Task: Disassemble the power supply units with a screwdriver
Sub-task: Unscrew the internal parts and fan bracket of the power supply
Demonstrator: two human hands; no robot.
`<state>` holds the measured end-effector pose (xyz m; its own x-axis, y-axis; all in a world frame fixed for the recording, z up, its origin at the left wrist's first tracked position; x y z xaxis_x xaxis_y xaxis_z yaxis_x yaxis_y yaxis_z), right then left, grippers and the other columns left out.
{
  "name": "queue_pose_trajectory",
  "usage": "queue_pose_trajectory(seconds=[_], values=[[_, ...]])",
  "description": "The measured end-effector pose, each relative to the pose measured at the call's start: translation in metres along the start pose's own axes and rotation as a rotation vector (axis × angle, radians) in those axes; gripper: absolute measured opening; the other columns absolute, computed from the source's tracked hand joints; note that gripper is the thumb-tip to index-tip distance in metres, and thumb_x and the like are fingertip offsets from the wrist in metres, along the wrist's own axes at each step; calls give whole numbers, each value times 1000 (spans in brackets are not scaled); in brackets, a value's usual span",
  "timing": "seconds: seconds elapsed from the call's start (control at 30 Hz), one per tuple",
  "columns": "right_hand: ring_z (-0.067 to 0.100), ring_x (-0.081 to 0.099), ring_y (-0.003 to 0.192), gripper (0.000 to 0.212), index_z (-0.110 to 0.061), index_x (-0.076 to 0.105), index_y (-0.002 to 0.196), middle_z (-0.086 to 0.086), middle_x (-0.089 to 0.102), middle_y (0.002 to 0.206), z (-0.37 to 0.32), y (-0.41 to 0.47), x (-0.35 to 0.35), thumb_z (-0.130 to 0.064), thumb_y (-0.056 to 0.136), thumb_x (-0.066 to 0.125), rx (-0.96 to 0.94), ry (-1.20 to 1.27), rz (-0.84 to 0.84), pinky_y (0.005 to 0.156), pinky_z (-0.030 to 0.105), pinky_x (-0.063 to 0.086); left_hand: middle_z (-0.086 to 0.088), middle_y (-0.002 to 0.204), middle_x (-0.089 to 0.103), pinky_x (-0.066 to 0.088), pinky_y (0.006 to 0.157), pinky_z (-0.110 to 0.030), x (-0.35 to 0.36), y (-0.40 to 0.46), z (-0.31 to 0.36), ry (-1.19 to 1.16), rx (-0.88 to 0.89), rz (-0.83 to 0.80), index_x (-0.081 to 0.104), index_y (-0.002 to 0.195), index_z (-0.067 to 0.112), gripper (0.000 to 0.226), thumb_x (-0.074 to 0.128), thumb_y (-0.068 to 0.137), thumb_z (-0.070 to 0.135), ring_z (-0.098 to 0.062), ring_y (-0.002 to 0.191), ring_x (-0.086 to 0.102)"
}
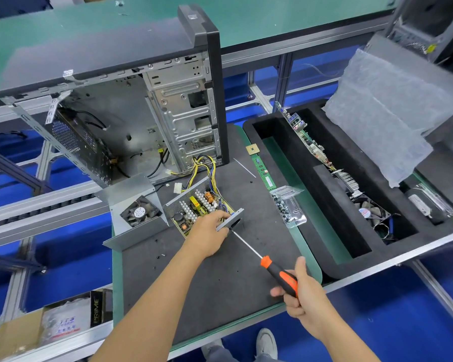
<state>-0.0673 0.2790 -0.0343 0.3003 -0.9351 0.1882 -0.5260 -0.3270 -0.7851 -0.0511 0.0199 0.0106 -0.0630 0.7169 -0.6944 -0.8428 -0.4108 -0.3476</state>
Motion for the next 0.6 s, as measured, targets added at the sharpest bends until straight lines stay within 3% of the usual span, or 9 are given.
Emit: queue_pose_trajectory(seconds=[0.03,0.1,0.17,0.23,0.33,0.4,0.47,0.53,0.6], values=[[12,30,44,50,-10,63,112,20,69,81,1,1,-1,-53,101,42,-22,-5,5,39,23,22,-5,123,67,48,84,-31,0,0,0,2,1,-2,62,127,31,34,66,94,22,-22,105,61],[13,37,49,40,-6,63,113,12,67,78,2,0,-2,-40,91,65,-110,16,8,44,24,29,-5,122,67,49,84,-31,0,-1,0,-5,4,-5,62,127,31,34,66,94,22,-23,103,62],[13,44,57,52,-8,65,114,6,63,80,0,-4,-3,-36,71,80,-152,92,7,49,25,38,-5,121,67,49,84,-32,0,-1,0,-10,5,-8,62,127,31,34,65,94,21,-23,102,62],[13,45,54,50,-10,65,114,12,66,85,0,-4,-3,-47,80,71,-78,133,-5,46,24,38,-4,119,68,48,82,-30,0,0,0,-1,9,-6,62,127,30,34,65,94,21,-21,98,60],[11,30,42,57,-8,64,112,21,67,80,1,-3,-7,-58,99,40,51,60,-11,37,21,24,-5,114,70,45,78,-29,0,0,1,9,13,-2,63,127,29,34,65,94,20,-24,92,59],[13,30,45,40,-5,61,116,18,63,79,0,-4,-8,-40,99,54,-14,52,-28,40,24,25,-5,112,69,45,76,-29,1,0,0,5,9,0,63,126,29,33,65,94,21,-23,88,58],[15,39,53,44,-5,60,120,14,57,85,-1,-7,-6,-29,85,72,-90,100,-42,47,26,33,-4,112,69,45,76,-29,1,0,0,5,7,0,62,127,30,33,64,95,21,-22,88,58],[14,45,55,47,-7,61,118,15,60,87,-1,-6,-5,-39,85,70,-72,132,-34,48,25,38,-4,112,68,43,74,-28,1,0,0,11,8,1,62,127,30,34,64,95,22,-22,90,58],[13,43,49,53,-9,62,114,20,67,86,-2,-5,-4,-57,95,50,12,135,-28,41,23,35,-3,111,69,41,73,-28,2,0,0,7,8,8,62,127,30,33,64,95,22,-21,90,58]])
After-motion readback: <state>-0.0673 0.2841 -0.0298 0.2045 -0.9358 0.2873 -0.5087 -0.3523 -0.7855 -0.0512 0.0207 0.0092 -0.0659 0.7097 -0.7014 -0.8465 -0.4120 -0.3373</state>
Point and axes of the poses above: each hand's wrist, its own y-axis towards the middle knuckle, its own x-axis out of the palm, z = x × y, the point moved 1 cm from there along y, towards the middle knuckle
